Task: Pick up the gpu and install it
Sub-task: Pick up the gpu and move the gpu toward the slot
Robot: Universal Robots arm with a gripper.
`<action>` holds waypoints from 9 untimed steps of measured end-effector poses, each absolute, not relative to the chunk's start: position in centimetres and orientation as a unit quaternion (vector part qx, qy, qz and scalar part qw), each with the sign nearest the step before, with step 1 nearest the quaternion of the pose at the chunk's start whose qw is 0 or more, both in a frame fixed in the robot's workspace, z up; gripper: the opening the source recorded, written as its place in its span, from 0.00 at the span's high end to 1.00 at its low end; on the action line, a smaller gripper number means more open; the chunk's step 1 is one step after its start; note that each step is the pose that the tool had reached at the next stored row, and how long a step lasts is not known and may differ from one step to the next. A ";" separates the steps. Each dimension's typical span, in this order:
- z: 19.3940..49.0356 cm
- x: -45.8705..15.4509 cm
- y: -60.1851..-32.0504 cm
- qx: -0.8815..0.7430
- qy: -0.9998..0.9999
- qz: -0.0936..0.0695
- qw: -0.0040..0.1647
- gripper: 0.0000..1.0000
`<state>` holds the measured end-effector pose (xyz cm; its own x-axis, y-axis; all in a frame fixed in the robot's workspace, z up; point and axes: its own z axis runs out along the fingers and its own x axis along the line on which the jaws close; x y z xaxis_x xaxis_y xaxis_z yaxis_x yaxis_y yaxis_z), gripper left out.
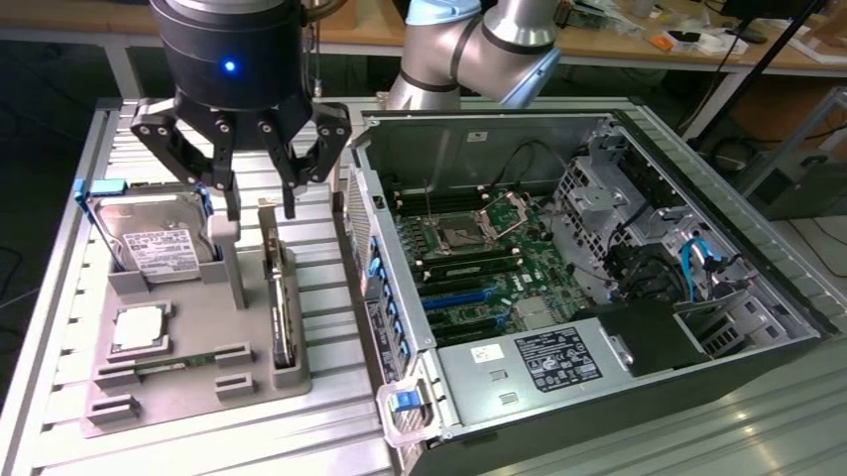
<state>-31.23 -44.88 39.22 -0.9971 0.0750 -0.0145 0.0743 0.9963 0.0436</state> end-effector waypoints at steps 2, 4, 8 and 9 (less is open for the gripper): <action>39.2 -31.2 -45.0 0.037 0.999 0.022 0.008 0.52; 39.2 -31.2 -45.1 0.037 0.999 0.022 0.008 0.52; 39.2 -31.2 -45.2 0.037 0.999 0.022 0.008 0.52; 39.2 -31.2 -45.3 0.037 0.999 0.022 0.008 0.52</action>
<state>-31.22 -45.29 39.22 -0.9971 0.0749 -0.0146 0.0742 0.9963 0.0436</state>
